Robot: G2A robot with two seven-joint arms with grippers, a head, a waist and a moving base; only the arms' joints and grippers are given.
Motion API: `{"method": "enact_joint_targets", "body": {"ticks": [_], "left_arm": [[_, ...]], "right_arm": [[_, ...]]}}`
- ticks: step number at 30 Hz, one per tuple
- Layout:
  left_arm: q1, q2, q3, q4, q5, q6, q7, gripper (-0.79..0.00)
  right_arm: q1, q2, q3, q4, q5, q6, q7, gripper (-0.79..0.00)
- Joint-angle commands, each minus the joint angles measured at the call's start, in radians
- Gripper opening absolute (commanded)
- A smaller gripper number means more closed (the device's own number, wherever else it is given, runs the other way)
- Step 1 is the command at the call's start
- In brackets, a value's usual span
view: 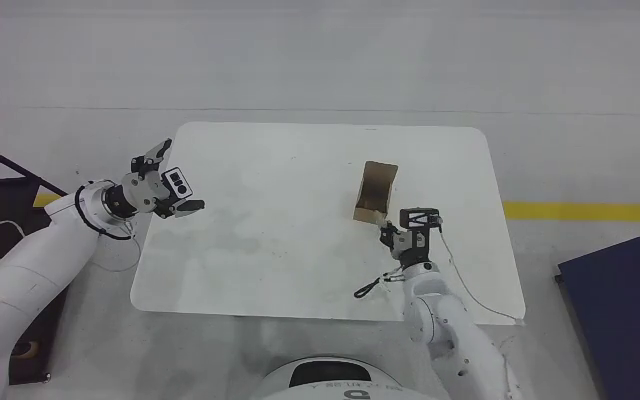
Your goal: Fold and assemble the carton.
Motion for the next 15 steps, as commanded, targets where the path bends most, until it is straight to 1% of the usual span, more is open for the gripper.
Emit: {"method": "enact_joint_targets", "body": {"ticks": [1, 2, 3, 4, 5, 6, 7, 8, 10, 12, 15], "left_arm": [[0.000, 0.000, 0.000, 0.000, 0.000, 0.000, 0.000, 0.000], [0.000, 0.000, 0.000, 0.000, 0.000, 0.000, 0.000, 0.000], [0.000, 0.000, 0.000, 0.000, 0.000, 0.000, 0.000, 0.000], [0.000, 0.000, 0.000, 0.000, 0.000, 0.000, 0.000, 0.000], [0.000, 0.000, 0.000, 0.000, 0.000, 0.000, 0.000, 0.000], [0.000, 0.000, 0.000, 0.000, 0.000, 0.000, 0.000, 0.000], [0.000, 0.000, 0.000, 0.000, 0.000, 0.000, 0.000, 0.000], [0.000, 0.000, 0.000, 0.000, 0.000, 0.000, 0.000, 0.000], [0.000, 0.000, 0.000, 0.000, 0.000, 0.000, 0.000, 0.000], [0.000, 0.000, 0.000, 0.000, 0.000, 0.000, 0.000, 0.000], [0.000, 0.000, 0.000, 0.000, 0.000, 0.000, 0.000, 0.000]], "right_arm": [[0.010, -0.001, 0.019, 0.001, 0.022, 0.015, 0.002, -0.209], [0.019, -0.001, 0.027, 0.008, 0.009, 0.035, 0.015, -0.200], [0.028, -0.003, 0.031, 0.009, 0.009, 0.066, 0.025, -0.132], [0.033, -0.008, 0.036, 0.003, 0.050, 0.094, 0.023, -0.117], [0.034, -0.012, 0.048, 0.007, 0.098, 0.120, 0.011, -0.129], [0.034, -0.014, 0.059, 0.021, 0.125, 0.142, 0.003, -0.179], [0.037, -0.015, 0.065, 0.037, 0.131, 0.154, 0.003, -0.277], [0.041, -0.016, 0.068, 0.053, 0.135, 0.158, 0.009, -0.345], [0.057, -0.016, 0.072, 0.093, 0.135, 0.154, 0.043, -0.391], [0.077, -0.017, 0.073, 0.126, 0.145, 0.148, 0.083, -0.394], [0.103, -0.020, 0.070, 0.143, 0.158, 0.138, 0.103, -0.397]]}}
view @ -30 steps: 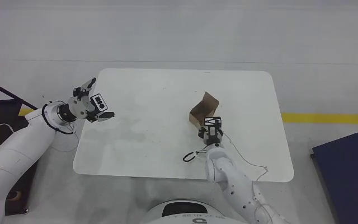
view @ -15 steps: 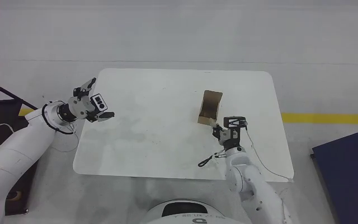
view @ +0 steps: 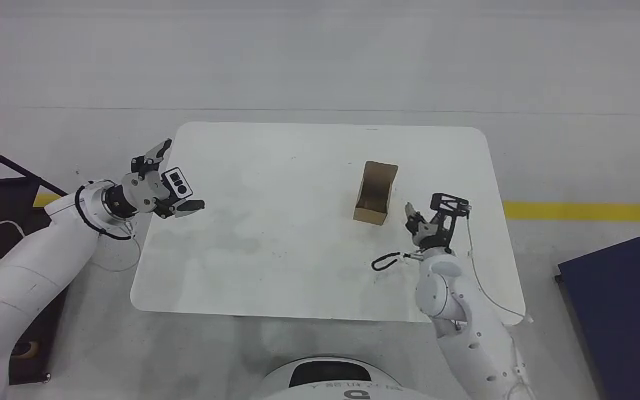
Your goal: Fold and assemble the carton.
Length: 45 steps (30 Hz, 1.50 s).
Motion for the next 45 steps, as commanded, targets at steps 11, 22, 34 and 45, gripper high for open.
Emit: {"method": "enact_joint_targets", "body": {"ticks": [11, 22, 34, 45], "left_arm": [[0.000, 0.000, 0.000, 0.000, 0.000, 0.000, 0.000, 0.000], [0.000, 0.000, 0.000, 0.000, 0.000, 0.000, 0.000, 0.000], [0.000, 0.000, 0.000, 0.000, 0.000, 0.000, 0.000, 0.000], [0.000, 0.000, 0.000, 0.000, 0.000, 0.000, 0.000, 0.000]], "right_arm": [[0.089, -0.018, -0.055, 0.065, 0.058, -0.049, 0.014, -0.388], [0.137, -0.029, -0.093, 0.140, 0.042, -0.052, 0.032, -0.406], [0.157, -0.038, -0.081, 0.101, 0.074, -0.040, 0.023, -0.428], [0.199, -0.046, -0.119, 0.172, 0.037, -0.046, 0.076, -0.449]]}}
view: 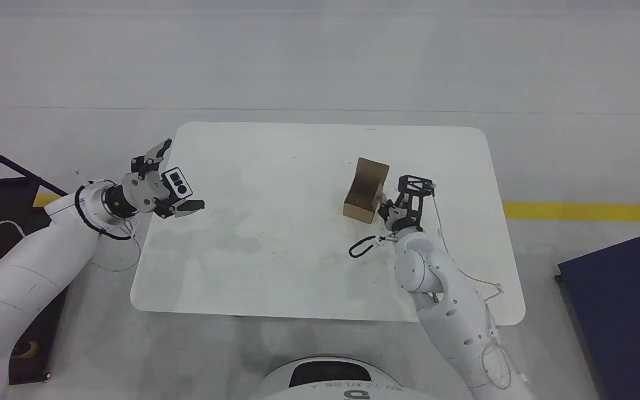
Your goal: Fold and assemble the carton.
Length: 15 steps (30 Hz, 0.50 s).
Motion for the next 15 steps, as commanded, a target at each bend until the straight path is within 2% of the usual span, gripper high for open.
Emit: {"method": "enact_joint_targets", "body": {"ticks": [1, 10, 15], "left_arm": [[0.000, 0.000, 0.000, 0.000, 0.000, 0.000, 0.000, 0.000], [0.000, 0.000, 0.000, 0.000, 0.000, 0.000, 0.000, 0.000], [0.000, 0.000, 0.000, 0.000, 0.000, 0.000, 0.000, 0.000]], "right_arm": [[0.008, -0.001, -0.006, 0.003, -0.014, 0.001, 0.009, -0.449], [0.020, -0.008, 0.006, -0.048, 0.009, 0.010, -0.006, -0.453], [0.032, -0.011, -0.011, -0.026, 0.001, -0.001, 0.020, -0.449]]}}
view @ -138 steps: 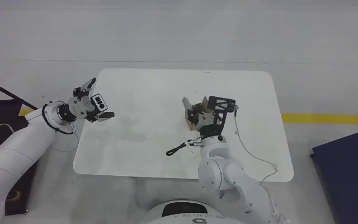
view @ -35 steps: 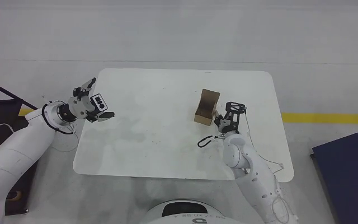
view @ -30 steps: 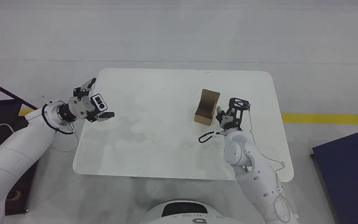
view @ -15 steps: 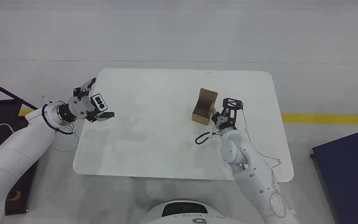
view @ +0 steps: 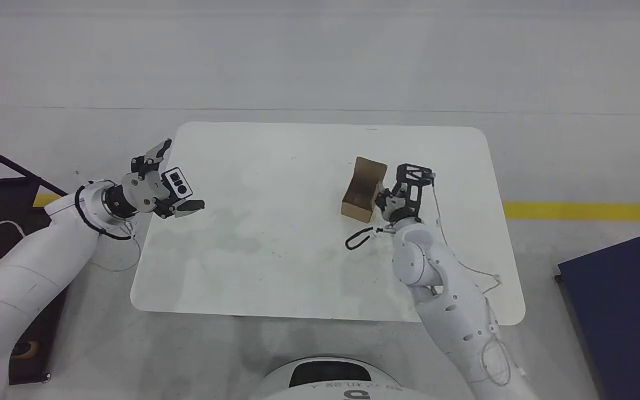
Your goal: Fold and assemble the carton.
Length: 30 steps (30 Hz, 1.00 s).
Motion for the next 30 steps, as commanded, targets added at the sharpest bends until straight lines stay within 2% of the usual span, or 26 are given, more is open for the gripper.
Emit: {"method": "enact_joint_targets", "body": {"ticks": [1, 11, 16, 20, 23, 25, 27, 30], "left_arm": [[0.000, 0.000, 0.000, 0.000, 0.000, 0.000, 0.000, 0.000], [0.000, 0.000, 0.000, 0.000, 0.000, 0.000, 0.000, 0.000], [0.000, 0.000, 0.000, 0.000, 0.000, 0.000, 0.000, 0.000], [0.000, 0.000, 0.000, 0.000, 0.000, 0.000, 0.000, 0.000], [0.000, 0.000, 0.000, 0.000, 0.000, 0.000, 0.000, 0.000], [0.000, 0.000, 0.000, 0.000, 0.000, 0.000, 0.000, 0.000], [0.000, 0.000, 0.000, 0.000, 0.000, 0.000, 0.000, 0.000], [0.000, 0.000, 0.000, 0.000, 0.000, 0.000, 0.000, 0.000]], "right_arm": [[0.007, -0.002, -0.007, 0.019, 0.002, -0.003, 0.008, -0.453], [0.043, -0.012, -0.040, 0.079, -0.014, 0.000, 0.048, -0.471], [0.066, -0.014, -0.052, 0.095, -0.038, 0.002, 0.118, -0.499], [0.085, -0.013, -0.063, 0.097, -0.080, 0.001, 0.188, -0.622], [0.094, -0.011, -0.067, 0.086, -0.111, -0.003, 0.244, -0.634], [0.100, -0.009, -0.071, 0.077, -0.139, -0.012, 0.290, -0.668], [0.105, -0.008, -0.074, 0.069, -0.155, -0.022, 0.348, -0.745], [0.114, -0.007, -0.074, 0.061, -0.165, -0.030, 0.420, -0.767]]}}
